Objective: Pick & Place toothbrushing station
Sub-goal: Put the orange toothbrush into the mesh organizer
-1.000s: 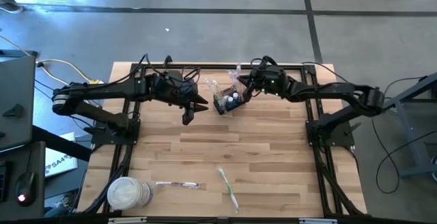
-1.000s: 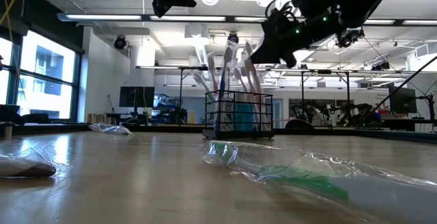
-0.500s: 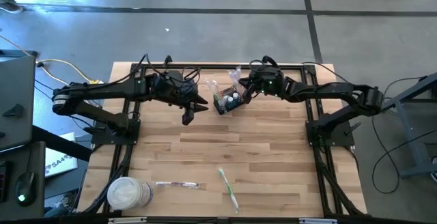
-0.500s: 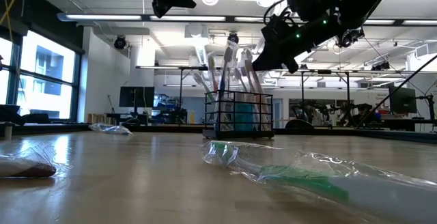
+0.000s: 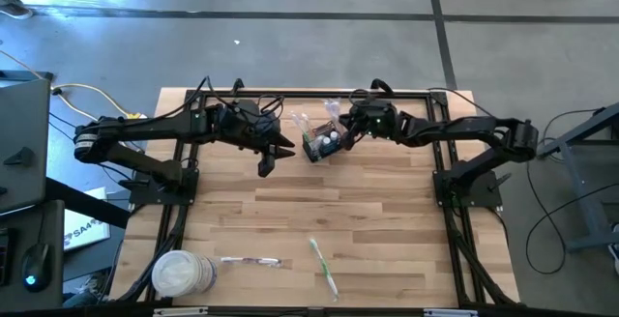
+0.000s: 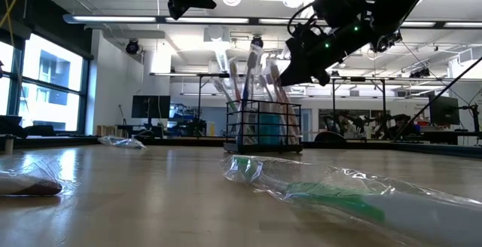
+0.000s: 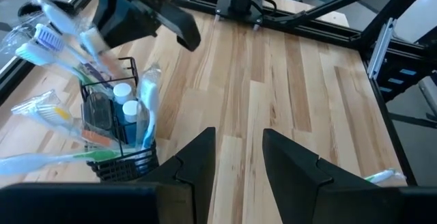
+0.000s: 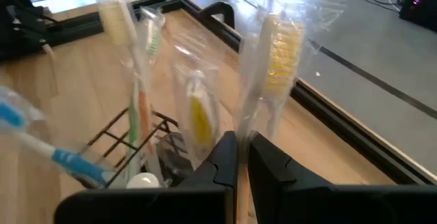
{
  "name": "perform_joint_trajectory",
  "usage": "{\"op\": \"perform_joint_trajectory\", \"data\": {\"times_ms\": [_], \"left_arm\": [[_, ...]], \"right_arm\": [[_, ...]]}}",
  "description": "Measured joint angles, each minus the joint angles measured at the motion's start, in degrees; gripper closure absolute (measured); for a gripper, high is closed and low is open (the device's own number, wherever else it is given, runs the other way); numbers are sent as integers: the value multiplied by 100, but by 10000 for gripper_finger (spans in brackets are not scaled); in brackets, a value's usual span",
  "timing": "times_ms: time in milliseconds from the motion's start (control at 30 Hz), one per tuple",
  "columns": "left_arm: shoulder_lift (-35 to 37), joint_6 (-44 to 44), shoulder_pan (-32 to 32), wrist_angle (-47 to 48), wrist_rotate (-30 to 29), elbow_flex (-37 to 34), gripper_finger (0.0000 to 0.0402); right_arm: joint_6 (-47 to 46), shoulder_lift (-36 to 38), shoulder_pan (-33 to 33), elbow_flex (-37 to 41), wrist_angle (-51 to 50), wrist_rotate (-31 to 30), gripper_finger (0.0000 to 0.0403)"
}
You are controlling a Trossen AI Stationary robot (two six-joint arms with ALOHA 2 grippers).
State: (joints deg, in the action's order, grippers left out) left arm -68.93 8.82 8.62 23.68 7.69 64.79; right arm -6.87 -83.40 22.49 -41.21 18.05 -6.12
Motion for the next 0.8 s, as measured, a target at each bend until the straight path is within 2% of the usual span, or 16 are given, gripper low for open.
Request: {"op": "perform_joint_trajectory", "data": {"times_ms": [433,800], "left_arm": [[0,-7,0,-2,-1,0,279],[0,-20,0,-3,-1,0,279]], "right_arm": [[-3,-39,-64,-9,-7,-113,389],[101,-52,-33,13,364,-207,395]]}}
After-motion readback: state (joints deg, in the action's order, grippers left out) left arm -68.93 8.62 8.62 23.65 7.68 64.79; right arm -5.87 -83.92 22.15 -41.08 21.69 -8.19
